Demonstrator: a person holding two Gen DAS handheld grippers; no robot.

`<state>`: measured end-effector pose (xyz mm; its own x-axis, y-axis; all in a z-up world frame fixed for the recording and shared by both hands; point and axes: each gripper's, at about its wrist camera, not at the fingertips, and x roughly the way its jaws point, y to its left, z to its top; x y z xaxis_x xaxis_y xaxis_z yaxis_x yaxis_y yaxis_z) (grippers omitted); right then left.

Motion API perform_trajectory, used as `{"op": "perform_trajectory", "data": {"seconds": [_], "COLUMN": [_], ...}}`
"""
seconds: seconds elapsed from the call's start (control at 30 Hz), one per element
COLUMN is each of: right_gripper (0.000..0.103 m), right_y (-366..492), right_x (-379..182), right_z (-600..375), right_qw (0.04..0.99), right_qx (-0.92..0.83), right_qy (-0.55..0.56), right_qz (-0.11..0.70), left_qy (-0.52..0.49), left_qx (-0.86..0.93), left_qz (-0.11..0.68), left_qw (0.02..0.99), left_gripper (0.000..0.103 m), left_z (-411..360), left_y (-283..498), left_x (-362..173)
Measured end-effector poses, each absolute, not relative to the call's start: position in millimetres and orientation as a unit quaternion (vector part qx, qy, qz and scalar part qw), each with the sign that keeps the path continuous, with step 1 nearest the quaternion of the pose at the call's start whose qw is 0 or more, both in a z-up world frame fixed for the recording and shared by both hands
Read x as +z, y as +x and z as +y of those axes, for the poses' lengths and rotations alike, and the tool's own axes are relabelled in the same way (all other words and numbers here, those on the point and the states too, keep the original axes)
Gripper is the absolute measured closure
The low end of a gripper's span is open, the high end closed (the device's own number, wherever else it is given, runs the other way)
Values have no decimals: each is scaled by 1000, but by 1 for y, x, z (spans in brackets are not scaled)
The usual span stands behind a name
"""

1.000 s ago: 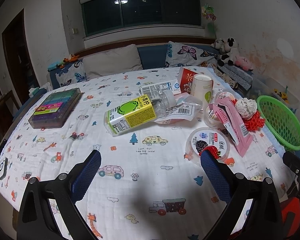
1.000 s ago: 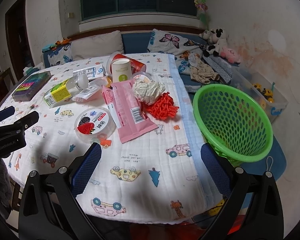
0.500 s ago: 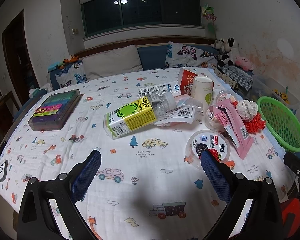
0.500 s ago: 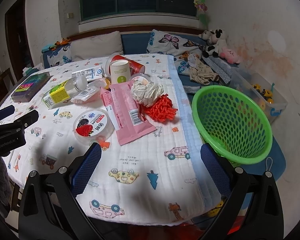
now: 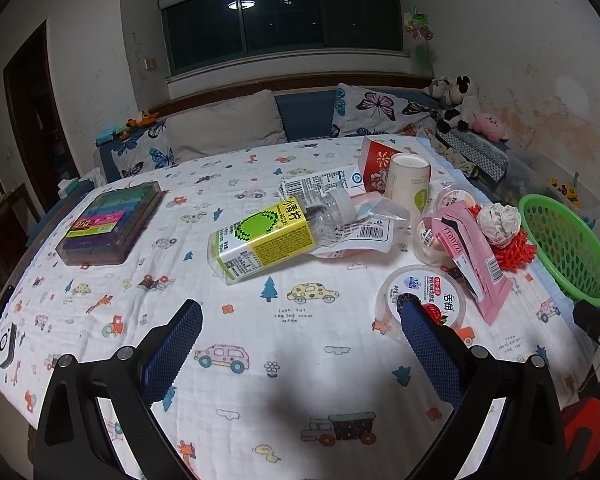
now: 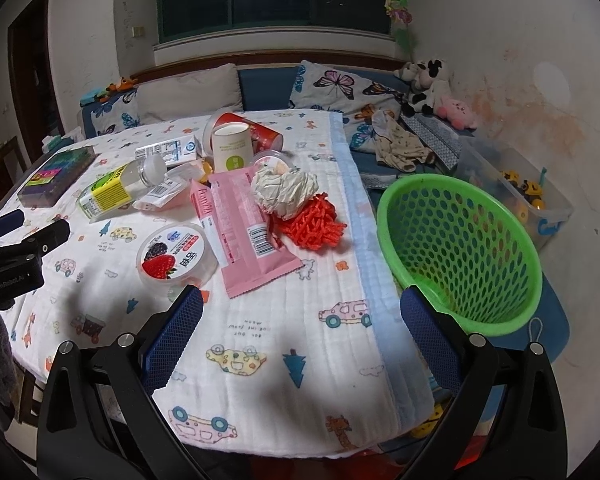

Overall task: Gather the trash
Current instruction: 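Move the right gripper toward the crumpled white paper ball, then grasp the crumpled white paper ball with the right gripper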

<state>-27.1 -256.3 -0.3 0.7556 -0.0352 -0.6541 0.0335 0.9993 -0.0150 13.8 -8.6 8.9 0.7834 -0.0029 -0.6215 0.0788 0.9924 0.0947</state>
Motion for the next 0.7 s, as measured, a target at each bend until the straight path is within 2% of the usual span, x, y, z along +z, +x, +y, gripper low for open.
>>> {"op": "perform_trajectory", "data": {"seconds": [0.47, 0.7], "right_gripper": [10, 16], "right_y": [-2, 27], "right_x": [2, 1], "right_z": [-271, -273], "right_qw": [940, 939], "right_qx": [-3, 31], "right_qy": [-6, -13], "right_qz": [341, 342], "left_qy": [64, 65], "left_qx": [-25, -26], "left_qz": [332, 339], "left_qw": [941, 938], "left_gripper": [6, 7], "left_z": [-15, -21], "left_y": [30, 39], "left_x": [7, 5]}}
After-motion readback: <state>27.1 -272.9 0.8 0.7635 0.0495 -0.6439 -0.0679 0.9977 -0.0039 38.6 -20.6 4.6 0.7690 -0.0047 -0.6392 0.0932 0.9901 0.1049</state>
